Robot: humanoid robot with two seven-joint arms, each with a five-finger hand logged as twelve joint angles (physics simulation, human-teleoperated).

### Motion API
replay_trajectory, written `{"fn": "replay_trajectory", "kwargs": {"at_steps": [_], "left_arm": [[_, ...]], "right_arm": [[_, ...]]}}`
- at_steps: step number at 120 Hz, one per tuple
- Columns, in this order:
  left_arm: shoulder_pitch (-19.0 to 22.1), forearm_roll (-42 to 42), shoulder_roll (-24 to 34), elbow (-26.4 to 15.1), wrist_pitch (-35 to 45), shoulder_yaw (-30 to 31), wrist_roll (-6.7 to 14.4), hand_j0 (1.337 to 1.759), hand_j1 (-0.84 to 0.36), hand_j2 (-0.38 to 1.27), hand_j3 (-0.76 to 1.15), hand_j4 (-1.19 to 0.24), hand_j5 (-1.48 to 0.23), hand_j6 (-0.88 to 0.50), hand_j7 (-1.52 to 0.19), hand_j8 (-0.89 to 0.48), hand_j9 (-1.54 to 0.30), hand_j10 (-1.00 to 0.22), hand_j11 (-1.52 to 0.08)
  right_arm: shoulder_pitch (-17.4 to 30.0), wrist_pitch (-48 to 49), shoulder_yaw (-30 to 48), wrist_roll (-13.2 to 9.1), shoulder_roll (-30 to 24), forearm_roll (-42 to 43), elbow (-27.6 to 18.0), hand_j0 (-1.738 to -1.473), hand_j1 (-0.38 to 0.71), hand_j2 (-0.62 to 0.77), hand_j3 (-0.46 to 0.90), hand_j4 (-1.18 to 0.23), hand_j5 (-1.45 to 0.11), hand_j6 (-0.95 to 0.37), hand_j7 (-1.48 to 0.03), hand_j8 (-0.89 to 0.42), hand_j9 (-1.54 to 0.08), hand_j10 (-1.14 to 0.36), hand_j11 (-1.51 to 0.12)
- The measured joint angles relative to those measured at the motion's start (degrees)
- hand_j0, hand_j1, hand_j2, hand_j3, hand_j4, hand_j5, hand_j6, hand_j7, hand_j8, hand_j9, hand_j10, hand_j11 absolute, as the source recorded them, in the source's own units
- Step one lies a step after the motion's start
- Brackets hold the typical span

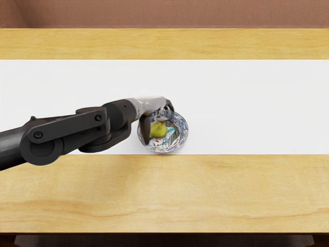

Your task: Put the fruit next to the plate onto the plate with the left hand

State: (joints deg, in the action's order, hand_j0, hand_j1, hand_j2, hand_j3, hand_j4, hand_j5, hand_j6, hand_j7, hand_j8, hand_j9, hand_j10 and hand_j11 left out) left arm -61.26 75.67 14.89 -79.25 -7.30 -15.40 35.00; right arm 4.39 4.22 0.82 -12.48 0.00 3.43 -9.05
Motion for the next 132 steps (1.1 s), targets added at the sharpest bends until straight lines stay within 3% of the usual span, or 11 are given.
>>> {"fn": "replay_trajectory", "kwargs": {"at_steps": [29, 70, 116, 132], "left_arm": [[-0.65, -7.28, 6.29, -3.11, -0.9, -2.93, 0.0, 1.658, 0.24, 0.05, 0.0, -0.1, -0.13, -0.09, -0.13, -0.09, -0.13, -0.1, -0.13], [-0.07, -33.45, 20.35, -4.64, -19.89, -15.21, 0.0, 1.658, 0.31, 0.01, 0.0, -0.04, -0.05, -0.04, -0.05, -0.04, -0.05, -0.04, -0.05], [-0.26, -49.71, 32.23, -4.32, -27.33, -17.24, 0.0, 1.658, 0.32, 0.01, 0.0, -0.03, -0.03, -0.03, -0.03, -0.03, -0.03, -0.02, -0.03], [-0.26, -51.94, 32.96, -4.26, -27.62, -17.26, 0.0, 1.658, 0.32, 0.01, 0.0, -0.02, -0.03, -0.02, -0.03, -0.02, -0.03, -0.02, -0.03]], "right_arm": [[0.0, 0.0, -0.02, 0.0, 0.0, 0.0, 0.0, -1.658, -0.35, 0.0, 0.0, 0.0, 0.0, 0.0, 0.0, 0.0, 0.0, 0.0, 0.0], [0.0, 0.0, -0.02, 0.0, 0.0, 0.0, 0.0, -1.658, -0.35, 0.0, 0.0, 0.0, 0.0, 0.0, 0.0, 0.0, 0.0, 0.0, 0.0], [0.0, 0.0, -0.02, 0.0, 0.0, 0.0, 0.0, -1.658, -0.35, 0.0, 0.0, 0.0, 0.0, 0.0, 0.0, 0.0, 0.0, 0.0, 0.0], [0.0, 0.0, -0.02, 0.0, 0.0, 0.0, 0.0, -1.658, -0.35, 0.0, 0.0, 0.0, 0.0, 0.0, 0.0, 0.0, 0.0, 0.0, 0.0]]}}
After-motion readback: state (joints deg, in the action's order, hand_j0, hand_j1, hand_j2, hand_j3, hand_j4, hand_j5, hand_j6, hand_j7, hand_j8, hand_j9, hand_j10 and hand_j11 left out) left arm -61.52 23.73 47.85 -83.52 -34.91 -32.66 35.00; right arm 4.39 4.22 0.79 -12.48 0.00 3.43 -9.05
